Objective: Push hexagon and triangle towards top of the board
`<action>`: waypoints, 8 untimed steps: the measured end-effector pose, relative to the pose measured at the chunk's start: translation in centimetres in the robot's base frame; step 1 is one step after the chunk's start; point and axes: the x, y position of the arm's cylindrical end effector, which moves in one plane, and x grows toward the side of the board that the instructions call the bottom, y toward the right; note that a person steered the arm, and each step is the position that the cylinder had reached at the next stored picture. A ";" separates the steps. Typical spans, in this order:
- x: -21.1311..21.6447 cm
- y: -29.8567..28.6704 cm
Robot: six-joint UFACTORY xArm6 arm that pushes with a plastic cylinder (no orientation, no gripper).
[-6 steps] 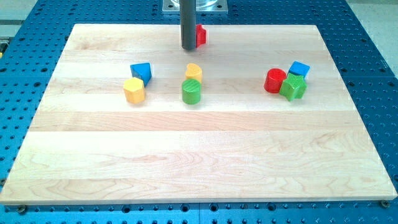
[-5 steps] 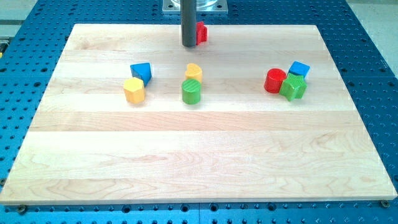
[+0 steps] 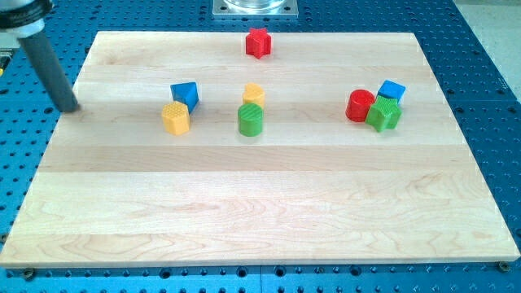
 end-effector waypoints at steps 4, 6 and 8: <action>15.1 0.5; 8.2 15.3; -3.9 17.3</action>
